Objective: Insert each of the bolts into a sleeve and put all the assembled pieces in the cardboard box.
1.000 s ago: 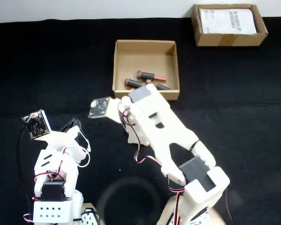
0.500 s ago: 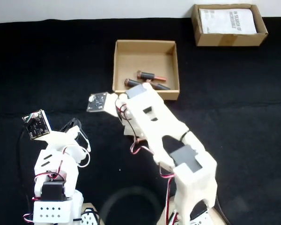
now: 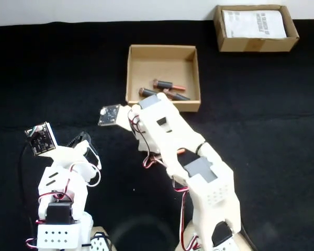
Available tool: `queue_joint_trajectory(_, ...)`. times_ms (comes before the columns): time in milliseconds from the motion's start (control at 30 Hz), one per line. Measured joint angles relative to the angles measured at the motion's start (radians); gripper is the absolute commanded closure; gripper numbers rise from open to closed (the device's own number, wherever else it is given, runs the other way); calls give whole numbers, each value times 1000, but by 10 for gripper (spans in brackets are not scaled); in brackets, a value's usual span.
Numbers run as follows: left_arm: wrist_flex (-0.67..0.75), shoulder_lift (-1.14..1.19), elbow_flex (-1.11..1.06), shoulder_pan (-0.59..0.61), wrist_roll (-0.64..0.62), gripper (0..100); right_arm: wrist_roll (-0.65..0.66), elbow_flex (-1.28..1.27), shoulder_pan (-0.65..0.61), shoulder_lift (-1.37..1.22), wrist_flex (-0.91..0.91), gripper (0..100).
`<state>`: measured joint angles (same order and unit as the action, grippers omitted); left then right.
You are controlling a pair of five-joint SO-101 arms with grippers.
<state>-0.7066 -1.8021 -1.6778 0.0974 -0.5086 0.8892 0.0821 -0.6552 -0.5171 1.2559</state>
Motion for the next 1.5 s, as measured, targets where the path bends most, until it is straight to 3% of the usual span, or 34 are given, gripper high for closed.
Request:
queue_joint_trajectory(333,0,0,0,0,0,987,0,238,-2,-8,273,779)
queue_joint_trajectory(700,0,0,0,0,0,987,0,247,-6,-71,285,776)
queue_joint_trajectory(933,0,0,0,0,0,987,0,247,-20,-72,287,631)
queue_joint_trajectory(1400,0,0,0,0,0,987,0,334,-20,-203,218,635)
queue_joint_trajectory(1500,0,0,0,0,0,987,0,413,-23,-275,222,718)
